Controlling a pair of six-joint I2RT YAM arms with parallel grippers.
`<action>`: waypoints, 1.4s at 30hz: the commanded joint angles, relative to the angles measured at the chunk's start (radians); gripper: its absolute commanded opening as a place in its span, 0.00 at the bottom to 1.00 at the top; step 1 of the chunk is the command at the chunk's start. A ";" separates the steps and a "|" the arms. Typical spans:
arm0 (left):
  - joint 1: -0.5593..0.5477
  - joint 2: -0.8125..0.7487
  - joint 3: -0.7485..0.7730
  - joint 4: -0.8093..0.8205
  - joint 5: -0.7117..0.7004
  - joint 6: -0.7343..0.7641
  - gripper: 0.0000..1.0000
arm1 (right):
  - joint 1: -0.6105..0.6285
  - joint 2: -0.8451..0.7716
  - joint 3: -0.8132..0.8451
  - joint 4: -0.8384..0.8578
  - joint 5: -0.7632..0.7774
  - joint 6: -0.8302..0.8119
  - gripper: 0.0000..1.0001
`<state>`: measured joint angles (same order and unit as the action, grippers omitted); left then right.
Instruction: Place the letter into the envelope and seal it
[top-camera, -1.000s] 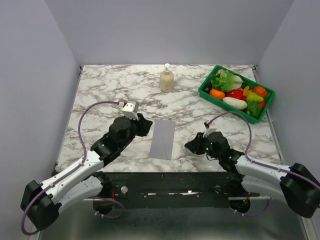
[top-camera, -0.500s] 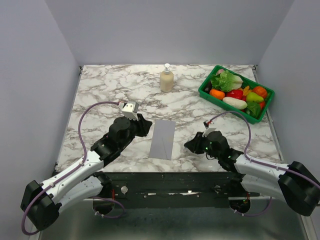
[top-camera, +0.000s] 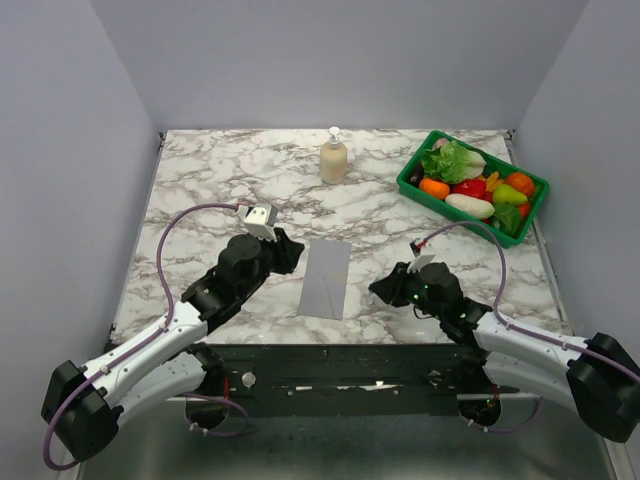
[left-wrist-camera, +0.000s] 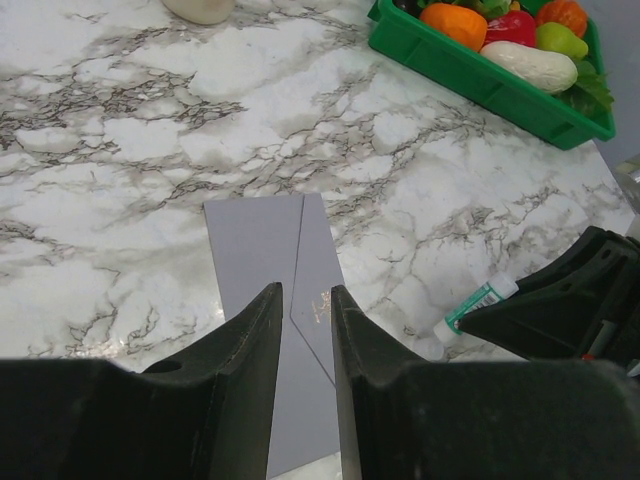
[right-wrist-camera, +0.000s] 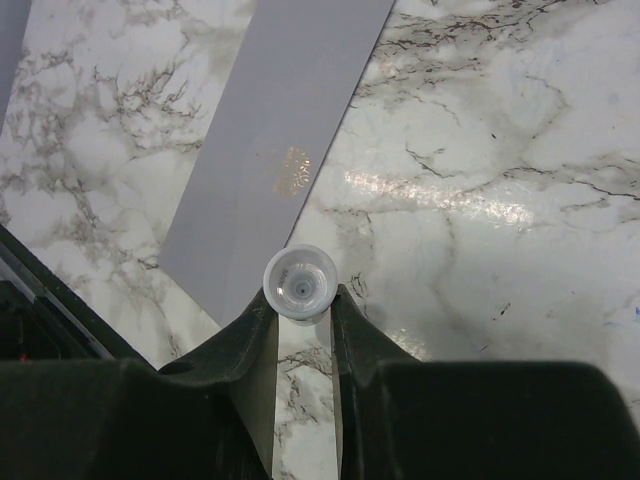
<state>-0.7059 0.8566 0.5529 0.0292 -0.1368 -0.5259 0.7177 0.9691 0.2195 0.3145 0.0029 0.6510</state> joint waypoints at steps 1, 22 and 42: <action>0.006 -0.014 -0.011 0.025 0.025 -0.002 0.34 | -0.008 -0.012 -0.003 -0.029 0.003 -0.025 0.01; 0.008 -0.028 -0.024 0.020 0.023 -0.003 0.34 | -0.008 0.060 -0.002 -0.014 -0.067 -0.040 0.01; 0.009 -0.027 -0.030 0.025 0.026 -0.008 0.34 | -0.006 0.023 0.001 -0.077 0.048 -0.116 0.01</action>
<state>-0.7021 0.8425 0.5354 0.0345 -0.1257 -0.5266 0.7177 1.0145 0.2188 0.2848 -0.0090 0.5884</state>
